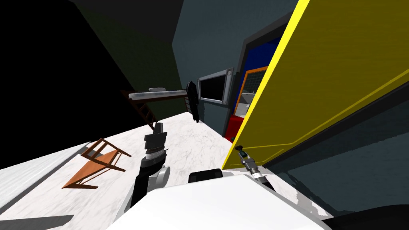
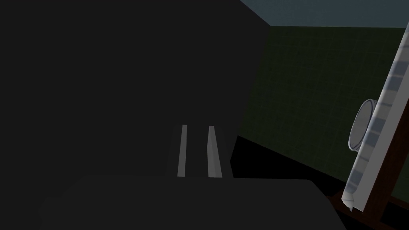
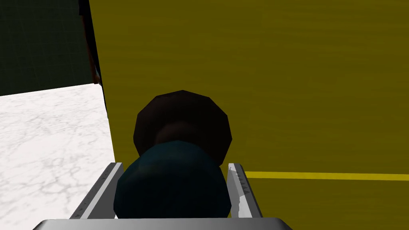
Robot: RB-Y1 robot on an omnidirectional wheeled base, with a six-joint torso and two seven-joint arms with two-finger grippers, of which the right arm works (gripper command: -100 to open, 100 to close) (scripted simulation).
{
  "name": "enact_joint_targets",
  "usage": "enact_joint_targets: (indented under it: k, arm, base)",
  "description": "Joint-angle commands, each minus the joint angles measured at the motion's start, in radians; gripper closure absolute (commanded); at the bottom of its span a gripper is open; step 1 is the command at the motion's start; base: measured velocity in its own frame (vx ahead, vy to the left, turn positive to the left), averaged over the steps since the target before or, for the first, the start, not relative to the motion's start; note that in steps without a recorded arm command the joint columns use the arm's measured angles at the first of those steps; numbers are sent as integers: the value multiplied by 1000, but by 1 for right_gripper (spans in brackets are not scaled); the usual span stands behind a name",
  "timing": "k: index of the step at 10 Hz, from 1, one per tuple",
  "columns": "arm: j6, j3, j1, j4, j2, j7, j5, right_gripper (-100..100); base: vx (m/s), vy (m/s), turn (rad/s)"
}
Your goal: Pull the door open
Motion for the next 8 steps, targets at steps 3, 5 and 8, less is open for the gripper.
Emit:
enact_joint_targets:
  k: [3, 5, 8]
  arm:
    - [-16, 14, 1, 11, -5, -13, 8, 100]
    - [-24, 19, -2, 19, -8, -21, 12, 100]
    - [-45, 31, -9, 39, -15, -38, 21, 100]
  base:
    - [-133, -43, 75]
    - [-179, -39, 130]
    - [-203, -45, 141]
